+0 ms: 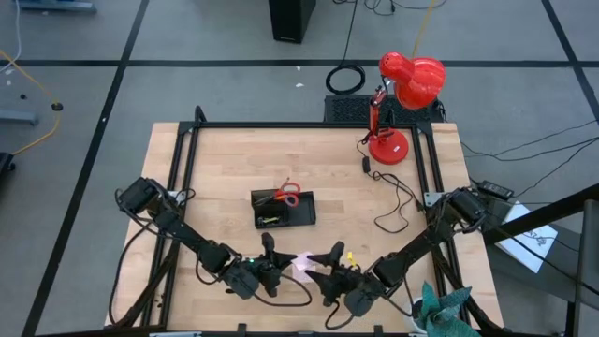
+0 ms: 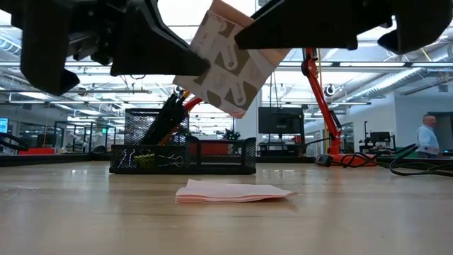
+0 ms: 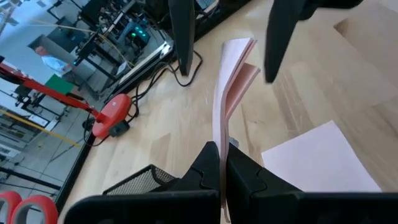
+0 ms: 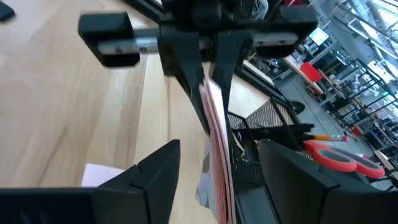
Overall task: Pick and place office supplies into organizer
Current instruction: Put the pink sticky note into the mesh desk organizer
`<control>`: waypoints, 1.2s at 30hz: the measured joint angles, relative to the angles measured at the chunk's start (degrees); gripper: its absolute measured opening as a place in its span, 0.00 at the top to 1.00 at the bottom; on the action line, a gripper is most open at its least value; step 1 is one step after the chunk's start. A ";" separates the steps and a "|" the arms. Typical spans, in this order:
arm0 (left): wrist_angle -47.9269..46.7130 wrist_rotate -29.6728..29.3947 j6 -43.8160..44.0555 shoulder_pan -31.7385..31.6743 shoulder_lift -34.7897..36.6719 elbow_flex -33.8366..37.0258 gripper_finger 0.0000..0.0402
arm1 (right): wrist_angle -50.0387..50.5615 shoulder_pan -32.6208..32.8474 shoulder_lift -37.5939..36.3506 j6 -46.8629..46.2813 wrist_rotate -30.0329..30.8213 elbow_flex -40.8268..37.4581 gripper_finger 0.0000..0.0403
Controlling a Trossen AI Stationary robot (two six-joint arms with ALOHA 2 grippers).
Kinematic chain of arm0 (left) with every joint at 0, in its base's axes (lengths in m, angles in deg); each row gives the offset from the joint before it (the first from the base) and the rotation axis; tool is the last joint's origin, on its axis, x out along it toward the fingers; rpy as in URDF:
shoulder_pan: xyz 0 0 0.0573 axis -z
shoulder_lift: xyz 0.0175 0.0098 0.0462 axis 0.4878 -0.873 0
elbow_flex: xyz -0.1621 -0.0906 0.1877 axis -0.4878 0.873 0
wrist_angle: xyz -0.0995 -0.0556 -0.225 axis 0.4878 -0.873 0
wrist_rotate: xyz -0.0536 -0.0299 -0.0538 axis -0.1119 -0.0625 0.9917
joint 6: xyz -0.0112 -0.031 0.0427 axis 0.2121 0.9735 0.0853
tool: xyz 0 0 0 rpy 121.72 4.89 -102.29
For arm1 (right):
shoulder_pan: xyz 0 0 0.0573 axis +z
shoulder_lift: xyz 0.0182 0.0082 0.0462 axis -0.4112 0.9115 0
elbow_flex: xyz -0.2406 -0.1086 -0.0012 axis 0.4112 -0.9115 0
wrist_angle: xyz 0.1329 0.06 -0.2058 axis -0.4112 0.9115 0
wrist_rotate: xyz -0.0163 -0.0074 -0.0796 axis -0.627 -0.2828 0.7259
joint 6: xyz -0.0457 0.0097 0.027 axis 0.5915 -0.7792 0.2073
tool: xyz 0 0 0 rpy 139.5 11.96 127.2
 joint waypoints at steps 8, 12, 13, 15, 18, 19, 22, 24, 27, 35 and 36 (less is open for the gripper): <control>0.26 0.76 0.19 0.00 0.00 0.00 1.00 | 1.24 -1.58 0.00 -1.70 -4.99 0.00 0.64; 0.28 0.90 0.24 0.00 0.00 0.00 1.00 | 3.01 -2.59 0.00 -3.80 -7.03 0.00 0.78; 0.26 0.94 0.24 0.00 0.00 0.00 1.00 | 3.27 -2.70 0.00 -3.85 -7.45 0.00 0.83; 0.24 1.23 0.38 0.00 0.00 0.00 1.00 | 3.30 -2.75 0.00 -3.44 -7.40 0.00 0.92; 0.33 3.07 0.80 0.04 0.00 0.00 1.00 | 3.25 -2.68 -0.02 -2.51 -7.10 0.00 0.98; 0.33 3.39 1.08 0.02 0.00 0.00 0.99 | 3.25 -2.67 -0.01 -2.22 -6.32 0.00 0.98; 0.49 2.84 2.55 -0.07 0.00 0.00 0.96 | 3.44 -2.58 -0.02 0.97 -3.29 0.00 0.99; 0.50 0.91 3.39 0.38 0.00 0.00 0.93 | 3.89 -2.53 -0.02 2.98 -0.40 0.06 0.99; 0.38 -2.90 2.19 2.33 0.02 0.00 0.88 | 7.42 -2.51 -0.02 5.25 2.29 1.40 0.99; 0.30 -14.39 -3.01 10.45 3.20 0.00 0.79 | 19.53 -3.81 -0.02 8.50 8.25 5.55 1.00; 0.44 -14.64 -2.85 11.45 3.73 0.00 0.79 | 19.54 -4.19 -0.02 10.00 8.45 5.55 1.00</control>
